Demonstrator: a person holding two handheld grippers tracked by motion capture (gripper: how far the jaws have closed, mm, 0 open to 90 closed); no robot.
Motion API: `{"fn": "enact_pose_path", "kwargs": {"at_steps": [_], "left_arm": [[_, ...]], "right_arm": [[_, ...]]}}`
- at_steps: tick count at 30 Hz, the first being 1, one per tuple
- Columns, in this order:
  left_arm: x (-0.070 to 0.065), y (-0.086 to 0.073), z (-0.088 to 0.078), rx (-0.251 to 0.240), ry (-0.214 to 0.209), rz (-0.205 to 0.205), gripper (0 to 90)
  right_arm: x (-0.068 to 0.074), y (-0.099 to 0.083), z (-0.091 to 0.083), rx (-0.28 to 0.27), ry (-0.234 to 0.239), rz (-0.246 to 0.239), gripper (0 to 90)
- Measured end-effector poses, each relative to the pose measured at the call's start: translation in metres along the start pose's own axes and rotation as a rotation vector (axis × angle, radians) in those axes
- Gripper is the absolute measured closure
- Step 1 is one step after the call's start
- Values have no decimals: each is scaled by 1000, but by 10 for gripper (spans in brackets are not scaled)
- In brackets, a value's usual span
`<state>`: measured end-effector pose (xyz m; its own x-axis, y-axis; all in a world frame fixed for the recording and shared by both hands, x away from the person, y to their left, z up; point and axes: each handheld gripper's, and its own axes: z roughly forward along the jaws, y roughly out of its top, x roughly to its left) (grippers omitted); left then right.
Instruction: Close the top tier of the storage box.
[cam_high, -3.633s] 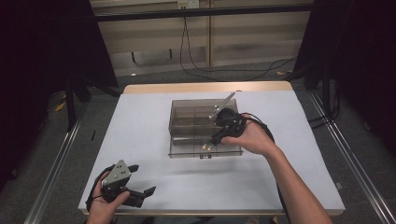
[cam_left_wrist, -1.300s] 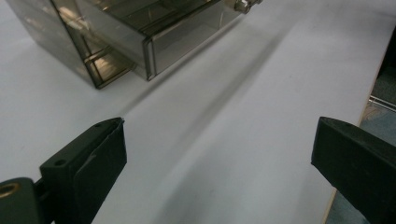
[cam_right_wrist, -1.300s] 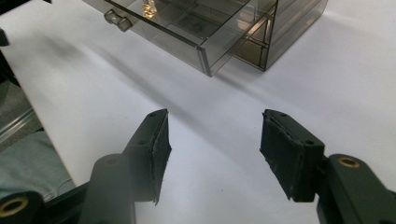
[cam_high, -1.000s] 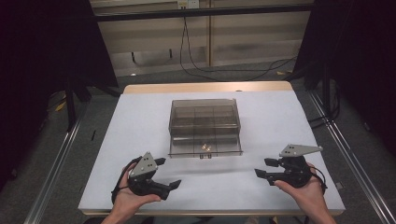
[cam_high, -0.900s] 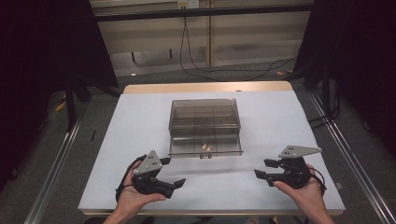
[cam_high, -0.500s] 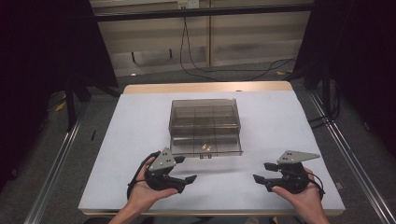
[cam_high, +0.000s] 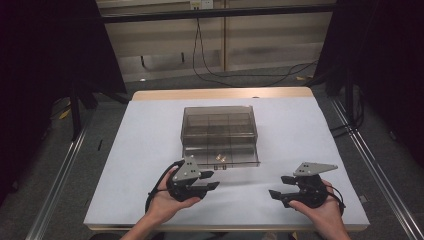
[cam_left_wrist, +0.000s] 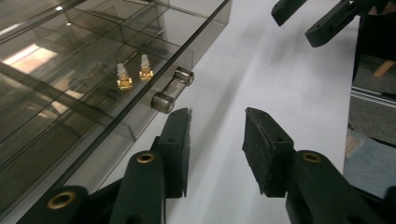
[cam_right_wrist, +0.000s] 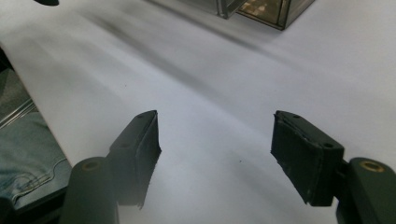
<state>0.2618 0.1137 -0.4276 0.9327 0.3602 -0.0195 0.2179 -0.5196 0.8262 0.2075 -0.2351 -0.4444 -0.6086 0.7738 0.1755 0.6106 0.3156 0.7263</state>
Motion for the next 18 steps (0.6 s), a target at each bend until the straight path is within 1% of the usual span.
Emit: {"fn": "enact_pose_path", "kwargs": {"at_steps": [1,2,5,6,7,8,11,15,17,18], "left_arm": [[0,1,2,-6,-3,2,648],[0,2,3,2,-17,13,691],[0,5,9,20,-7,31,759],[0,5,12,18,-9,27,774],[1,6,14,29,-5,35,800],[2,6,15,38,2,35,826],[3,7,21,44,14,38,883],[5,8,25,51,19,32,900],[5,9,28,61,25,38,900],[5,9,30,75,30,41,900]], "right_arm": [[0,0,0,1,5,-3,325],[1,0,1,6,5,-7,324],[1,-1,2,10,5,-10,322],[2,-1,3,12,6,-7,322],[2,-1,3,13,8,-4,321],[2,-1,3,13,5,-5,321],[2,-1,3,15,8,-5,321],[2,0,5,29,10,0,318],[2,0,6,34,11,-4,317],[2,0,7,37,15,-6,316]]}}
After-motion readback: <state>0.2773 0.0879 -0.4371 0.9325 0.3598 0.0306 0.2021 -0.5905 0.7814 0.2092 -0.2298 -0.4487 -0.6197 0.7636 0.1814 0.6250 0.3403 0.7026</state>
